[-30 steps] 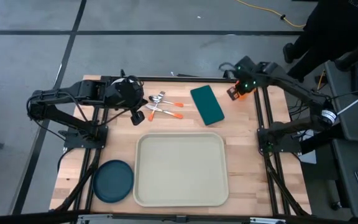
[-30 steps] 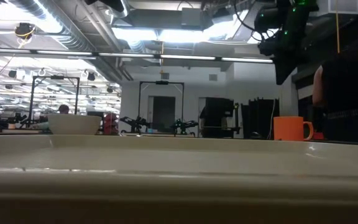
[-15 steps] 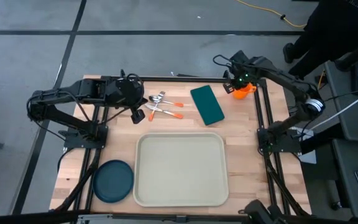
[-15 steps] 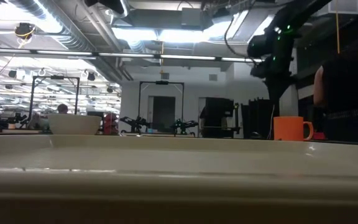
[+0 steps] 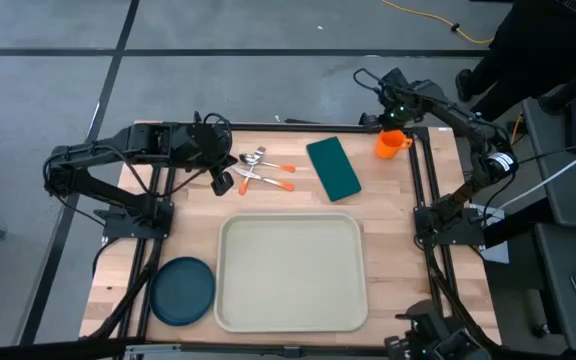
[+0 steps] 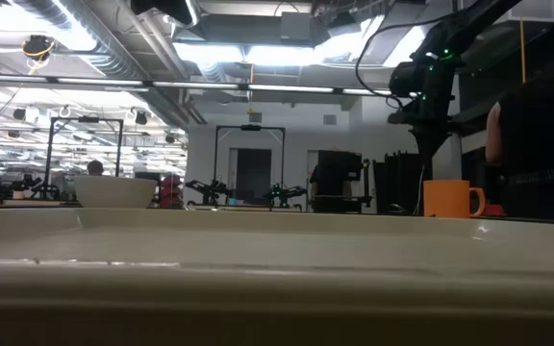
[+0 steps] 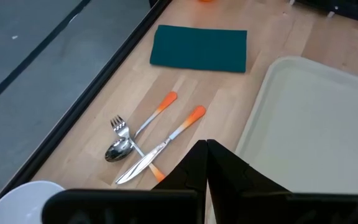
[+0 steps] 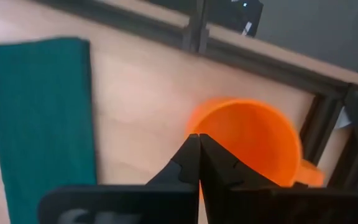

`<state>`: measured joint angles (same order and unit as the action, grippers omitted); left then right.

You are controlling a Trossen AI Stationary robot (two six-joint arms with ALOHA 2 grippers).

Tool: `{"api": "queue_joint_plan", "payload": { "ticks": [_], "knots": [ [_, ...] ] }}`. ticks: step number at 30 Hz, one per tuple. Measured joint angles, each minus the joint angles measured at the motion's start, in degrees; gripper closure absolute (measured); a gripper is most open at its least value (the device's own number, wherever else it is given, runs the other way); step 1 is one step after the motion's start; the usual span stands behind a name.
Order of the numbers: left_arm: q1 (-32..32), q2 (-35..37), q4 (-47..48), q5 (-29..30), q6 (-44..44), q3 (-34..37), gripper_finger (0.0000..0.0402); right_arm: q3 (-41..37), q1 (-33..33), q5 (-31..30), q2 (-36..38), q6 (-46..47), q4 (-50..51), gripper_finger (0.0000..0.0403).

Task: Set up tray
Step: Put the orange mug on the gray serving tray

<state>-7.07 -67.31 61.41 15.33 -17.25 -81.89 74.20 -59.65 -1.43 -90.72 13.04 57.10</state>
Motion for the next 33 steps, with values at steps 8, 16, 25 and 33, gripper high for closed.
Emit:
{"api": "queue_joint_plan", "payload": {
  "ticks": [8, 16, 25, 33],
  "knots": [
    [-0.3, 0.0, 0.0, 0.6, 0.0, 0.0, 0.0400, 0.3, -1.8, 3.9, -0.3, -1.4, -0.2, 0.0382],
    [-0.3, 0.0, 0.0, 1.2, 0.4, 0.0, 0.0400, 0.3, -1.8, 5.1, -0.5, -4.2, -0.5, 0.0314],
    [-0.3, 0.0, 0.0, 1.2, 0.4, 0.0, 0.0400, 0.3, -1.7, 5.6, -0.5, -1.9, 1.2, 0.0240],
    [-0.3, 0.0, 0.0, 1.1, 0.0, 0.0, 0.0400, 0.2, -1.5, 3.1, -4.1, -1.6, 3.6, 0.0238]
  ]
}}
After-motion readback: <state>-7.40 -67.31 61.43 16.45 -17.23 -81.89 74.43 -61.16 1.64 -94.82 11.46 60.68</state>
